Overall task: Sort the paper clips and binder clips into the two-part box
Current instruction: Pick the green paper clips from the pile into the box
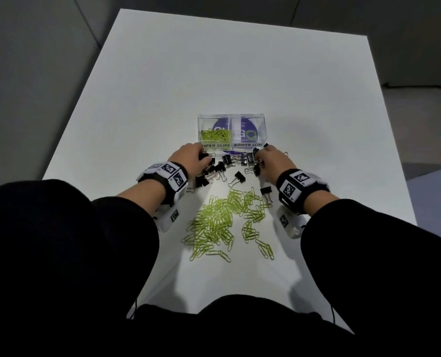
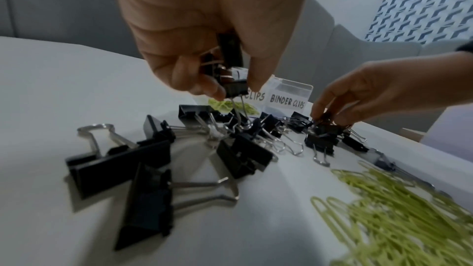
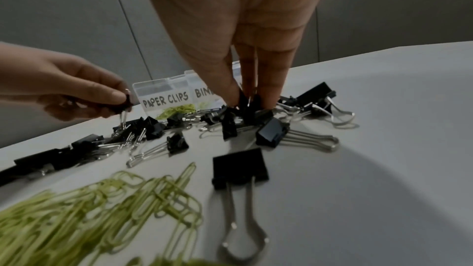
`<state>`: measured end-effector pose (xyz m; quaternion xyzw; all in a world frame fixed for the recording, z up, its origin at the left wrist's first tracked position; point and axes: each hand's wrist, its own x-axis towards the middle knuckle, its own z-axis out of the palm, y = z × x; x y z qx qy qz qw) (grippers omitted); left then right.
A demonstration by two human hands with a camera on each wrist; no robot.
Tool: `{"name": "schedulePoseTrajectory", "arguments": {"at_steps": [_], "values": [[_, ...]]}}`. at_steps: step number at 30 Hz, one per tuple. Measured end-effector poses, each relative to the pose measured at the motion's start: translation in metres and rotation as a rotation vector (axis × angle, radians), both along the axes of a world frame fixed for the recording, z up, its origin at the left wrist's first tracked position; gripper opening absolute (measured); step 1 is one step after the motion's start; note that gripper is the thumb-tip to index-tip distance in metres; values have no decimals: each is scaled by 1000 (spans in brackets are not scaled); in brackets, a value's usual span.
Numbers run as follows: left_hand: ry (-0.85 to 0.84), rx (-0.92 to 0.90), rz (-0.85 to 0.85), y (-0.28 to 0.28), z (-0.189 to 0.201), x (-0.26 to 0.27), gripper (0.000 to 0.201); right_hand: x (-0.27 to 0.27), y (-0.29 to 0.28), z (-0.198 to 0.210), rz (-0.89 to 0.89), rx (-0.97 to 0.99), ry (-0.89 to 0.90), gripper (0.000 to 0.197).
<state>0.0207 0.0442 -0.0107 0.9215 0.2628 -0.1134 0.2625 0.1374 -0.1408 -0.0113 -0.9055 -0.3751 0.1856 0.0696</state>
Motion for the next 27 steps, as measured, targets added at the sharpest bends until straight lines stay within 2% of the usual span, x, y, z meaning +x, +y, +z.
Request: {"name": "schedulePoseTrajectory", "arguments": {"at_steps": [3, 6, 8, 10, 12, 14, 16, 18, 23, 27], "values": [[-7, -16, 2, 0, -5, -3, 48, -6, -1, 0, 31, -7, -92, 35], [-19, 91, -106, 0, -1, -14, 51, -17, -12, 5, 102, -2, -128, 28], [-77, 171, -191, -2, 8, -24, 44, -25, -24, 8, 135, -46, -54, 23], [-64, 172, -324, -5, 14, -41, 36, -35, -39, 10, 180, -138, 78, 24], [79, 117, -482, -10, 13, -65, 41, -47, -57, 13, 249, -270, 233, 24], [222, 78, -569, -15, 7, -91, 57, -61, -74, 13, 320, -409, 277, 22], [279, 49, -582, -20, -1, -111, 70, -74, -86, 9, 357, -505, 255, 22], [256, 0, -554, -28, -10, -123, 75, -86, -90, 4, 361, -530, 241, 25], [80, -121, -447, -56, -19, -122, 67, -104, -67, -2, 340, -418, 187, 33], [36, -18, -457, -66, -11, -112, 59, -104, -50, 4, 295, -292, 89, 32]]}}
